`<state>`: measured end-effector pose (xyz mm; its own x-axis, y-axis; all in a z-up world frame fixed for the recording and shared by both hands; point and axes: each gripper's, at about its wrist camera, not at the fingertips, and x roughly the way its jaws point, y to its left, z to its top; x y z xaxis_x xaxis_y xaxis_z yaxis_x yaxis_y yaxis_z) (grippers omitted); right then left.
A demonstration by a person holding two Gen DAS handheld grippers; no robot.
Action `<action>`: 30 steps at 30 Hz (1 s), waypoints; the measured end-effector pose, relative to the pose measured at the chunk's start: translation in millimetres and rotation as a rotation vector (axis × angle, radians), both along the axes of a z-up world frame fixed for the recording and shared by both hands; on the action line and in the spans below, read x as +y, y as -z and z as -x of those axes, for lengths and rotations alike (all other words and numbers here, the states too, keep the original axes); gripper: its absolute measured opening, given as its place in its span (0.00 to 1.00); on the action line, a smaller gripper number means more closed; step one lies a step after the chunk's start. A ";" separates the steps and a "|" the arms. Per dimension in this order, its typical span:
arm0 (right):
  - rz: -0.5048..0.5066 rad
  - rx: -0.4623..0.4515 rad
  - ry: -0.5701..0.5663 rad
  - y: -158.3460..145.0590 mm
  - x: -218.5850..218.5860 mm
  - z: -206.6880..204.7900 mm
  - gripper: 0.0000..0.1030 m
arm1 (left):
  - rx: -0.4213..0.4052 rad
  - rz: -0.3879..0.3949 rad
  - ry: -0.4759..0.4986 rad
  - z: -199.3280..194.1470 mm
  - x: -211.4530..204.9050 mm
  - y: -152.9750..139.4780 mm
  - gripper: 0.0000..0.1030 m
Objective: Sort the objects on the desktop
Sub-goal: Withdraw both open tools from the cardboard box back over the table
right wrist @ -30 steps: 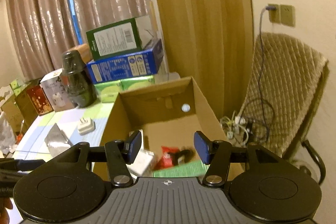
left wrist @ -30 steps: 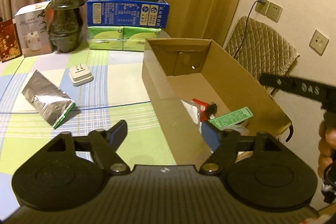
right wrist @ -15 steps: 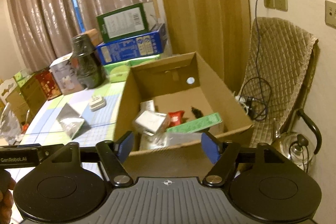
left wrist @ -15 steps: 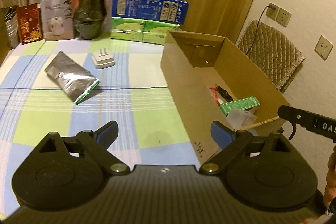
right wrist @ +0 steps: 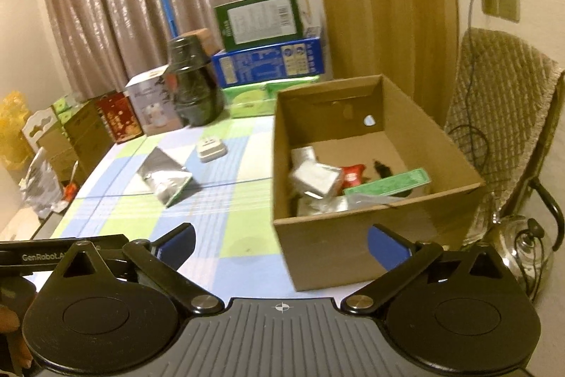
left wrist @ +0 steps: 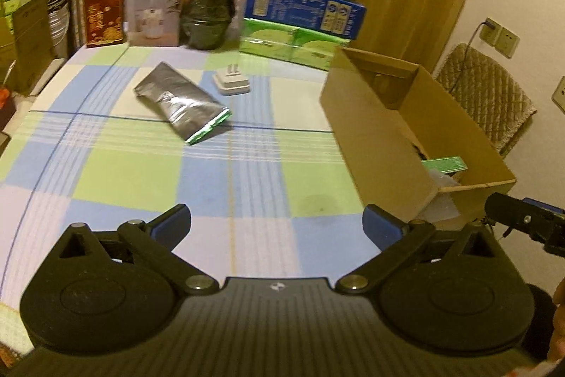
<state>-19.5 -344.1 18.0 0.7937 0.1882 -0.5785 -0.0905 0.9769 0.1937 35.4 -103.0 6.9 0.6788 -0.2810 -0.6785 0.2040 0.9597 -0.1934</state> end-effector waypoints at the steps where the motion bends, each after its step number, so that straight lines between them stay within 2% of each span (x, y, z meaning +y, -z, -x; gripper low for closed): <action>1: 0.000 0.002 -0.008 0.1 3.4 -0.1 0.98 | 0.002 -0.003 -0.006 1.3 3.4 0.5 0.99; 10: -0.003 0.017 -0.063 5.9 30.0 -4.5 0.98 | 0.014 -0.013 -0.050 9.7 26.9 3.5 0.99; 30: -0.001 0.040 -0.111 15.4 52.1 -14.5 0.98 | 0.006 -0.034 -0.100 4.3 53.9 4.3 0.99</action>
